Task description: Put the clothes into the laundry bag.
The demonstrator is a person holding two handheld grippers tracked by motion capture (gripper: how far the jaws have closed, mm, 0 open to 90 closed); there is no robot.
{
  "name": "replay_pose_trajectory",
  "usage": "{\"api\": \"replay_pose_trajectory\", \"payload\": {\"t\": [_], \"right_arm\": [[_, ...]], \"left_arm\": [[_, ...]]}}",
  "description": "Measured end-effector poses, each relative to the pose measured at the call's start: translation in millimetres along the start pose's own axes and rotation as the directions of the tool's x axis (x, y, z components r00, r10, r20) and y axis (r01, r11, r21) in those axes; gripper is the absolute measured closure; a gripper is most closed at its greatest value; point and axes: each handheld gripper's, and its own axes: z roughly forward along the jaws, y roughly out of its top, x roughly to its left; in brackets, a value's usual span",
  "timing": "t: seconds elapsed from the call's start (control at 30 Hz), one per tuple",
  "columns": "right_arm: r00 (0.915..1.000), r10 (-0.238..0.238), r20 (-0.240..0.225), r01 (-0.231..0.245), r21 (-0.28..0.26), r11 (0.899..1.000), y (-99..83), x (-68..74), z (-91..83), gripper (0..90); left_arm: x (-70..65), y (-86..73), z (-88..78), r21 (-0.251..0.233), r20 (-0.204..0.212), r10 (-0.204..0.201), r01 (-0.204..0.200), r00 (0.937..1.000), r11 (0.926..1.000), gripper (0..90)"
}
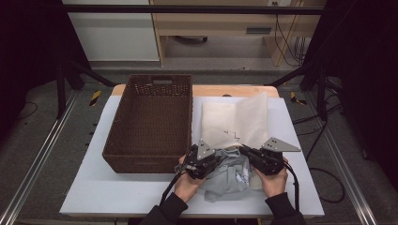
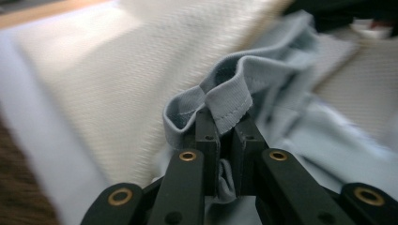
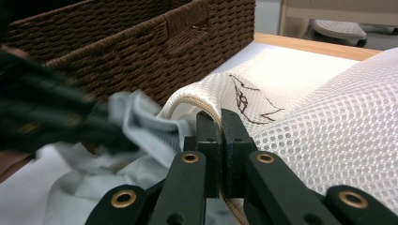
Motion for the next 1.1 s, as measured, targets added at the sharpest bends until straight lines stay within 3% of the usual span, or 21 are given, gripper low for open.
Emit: {"api": "replay_pose_trajectory", "payload": {"t": [0.1, 0.27, 0.33, 0.43, 0.5, 0.6, 0.63, 0.67, 0.77, 0.9, 1.0, 1.1], "right_arm": [[1.0, 0.001, 0.0, -0.001, 0.001, 1.0, 0.3, 0.1, 0.7, 88.1], [0.9996, -0.011, -0.027, 0.011, -0.001, 1.0, 1.8, 5.3, 2.0, 88.2], [0.999, -0.015, -0.041, 0.015, -0.003, 1.0, 2.5, 8.1, 2.5, 88.2], [0.9983, -0.017, -0.055, 0.017, -0.006, 1.0, 2.9, 9.9, 1.9, 88.2], [0.9978, -0.016, -0.065, 0.016, -0.007, 1.0, 3.0, 10.4, 1.0, 88.2], [0.9973, -0.017, -0.071, 0.017, -0.006, 1.0, 2.8, 10.8, 0.4, 88.2], [0.9973, -0.018, -0.071, 0.018, -0.005, 1.0, 2.7, 10.8, 0.4, 88.2], [0.9975, -0.017, -0.069, 0.017, -0.005, 1.0, 2.6, 10.6, 0.7, 88.2], [0.9983, -0.016, -0.057, 0.017, 0.001, 1.0, 1.3, 7.4, 0.6, 88.1], [0.9991, -0.008, -0.041, 0.008, 0.003, 1.0, 0.0, 4.4, -0.1, 88.1], [0.9994, -0.005, -0.036, 0.005, 0.002, 1.0, 0.2, 3.6, -0.9, 88.1], [0.9995, 0.002, -0.031, -0.002, 0.003, 1.0, 0.1, 1.9, -1.5, 88.1]], "left_arm": [[-11.5, -6.3, 3.9, 0.006, 0.033, 0.006, -0.006, 0.9994, 1.0, 82.7], [-21.3, -9.5, 24.3, 0.005, 0.034, -0.028, 0.028, 0.999, 0.9996, 83.0], [-24.2, -6.1, 30.4, -0.008, 0.005, -0.052, 0.052, 0.9987, 0.9986, 83.3], [-26.9, -1.2, 40.3, -0.036, -0.092, -0.056, 0.053, 0.9942, 0.998, 83.8], [-24.8, 2.1, 47.8, -0.064, -0.162, -0.079, 0.07, 0.9837, 0.9955, 84.1], [-15.4, 7.4, 55.7, -0.089, -0.213, -0.112, 0.095, 0.9705, 0.9915, 84.1], [-11.6, 8.9, 58.6, -0.095, -0.203, -0.13, 0.112, 0.9706, 0.9892, 83.9], [-8.1, 9.7, 59.9, -0.096, -0.17, -0.137, 0.122, 0.9758, 0.9879, 83.3], [-4.7, 9.3, 53.0, -0.092, -0.087, -0.104, 0.096, 0.9908, 0.9912, 75.1], [-4.7, 9.2, 29.4, -0.073, 0.006, -0.116, 0.116, 0.9933, 0.9906, 54.5], [-11.2, 3.6, 6.5, -0.068, 0.022, -0.061, 0.062, 0.9979, 0.9957, 43.4], [-15.6, -4.7, -12.6, -0.037, 0.021, 0.018, -0.017, 0.9996, 0.9992, 40.8]]}}
